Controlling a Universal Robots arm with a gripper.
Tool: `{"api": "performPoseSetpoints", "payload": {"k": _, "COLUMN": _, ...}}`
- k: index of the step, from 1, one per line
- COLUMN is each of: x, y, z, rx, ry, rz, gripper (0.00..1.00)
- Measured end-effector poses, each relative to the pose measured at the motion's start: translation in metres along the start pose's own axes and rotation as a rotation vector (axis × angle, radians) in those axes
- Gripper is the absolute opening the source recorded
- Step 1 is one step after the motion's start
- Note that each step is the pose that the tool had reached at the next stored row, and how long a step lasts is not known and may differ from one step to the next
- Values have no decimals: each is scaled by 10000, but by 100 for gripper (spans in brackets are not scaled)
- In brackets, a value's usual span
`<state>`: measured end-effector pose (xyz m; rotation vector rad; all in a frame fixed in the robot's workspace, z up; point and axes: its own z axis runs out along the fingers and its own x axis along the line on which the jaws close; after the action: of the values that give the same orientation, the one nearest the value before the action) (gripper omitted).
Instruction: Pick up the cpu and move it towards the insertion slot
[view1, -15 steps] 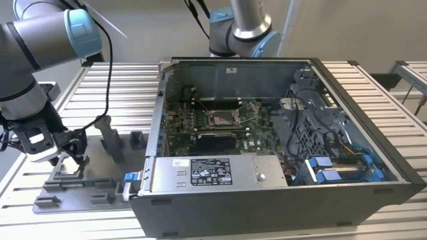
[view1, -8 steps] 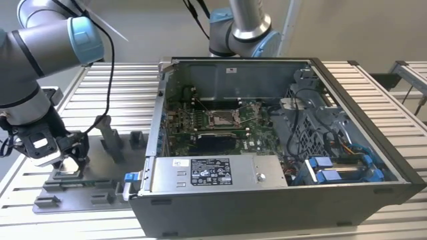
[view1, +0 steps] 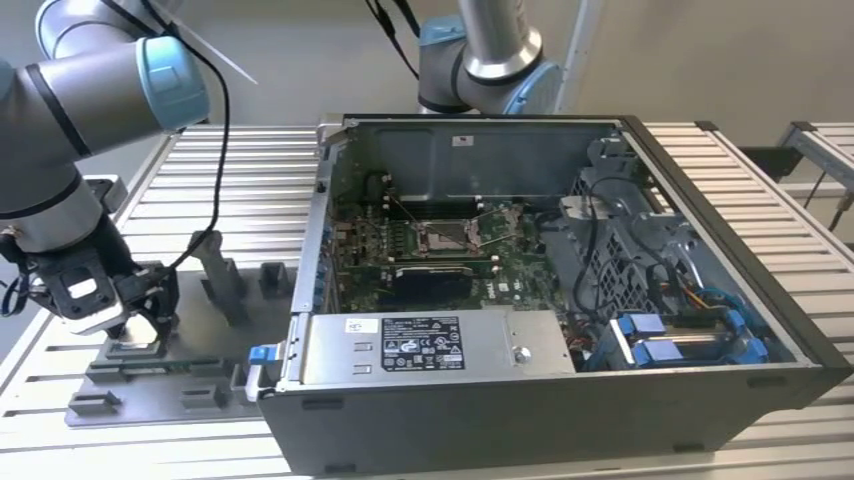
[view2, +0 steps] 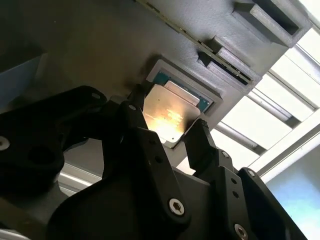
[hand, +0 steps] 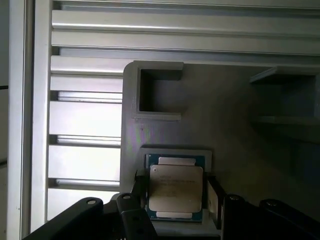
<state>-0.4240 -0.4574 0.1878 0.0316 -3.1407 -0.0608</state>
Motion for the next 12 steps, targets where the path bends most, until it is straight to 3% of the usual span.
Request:
{"api": "performPoseSetpoints", "payload": {"k": 7, "x": 0, "y": -1, "z": 13, "rx": 1, "ry": 1, "rz": 0, "gripper": 100}}
{"api": "performPoseSetpoints", "payload": {"k": 8, "x": 0, "y": -1, "z": 13, "rx": 1, "ry": 1, "rz": 0, "gripper": 0}}
{"api": "performPoseSetpoints", "payload": {"k": 12, "x": 0, "y": -1, "z": 13, "rx": 1, "ry": 0, "rz": 0, "gripper": 0}}
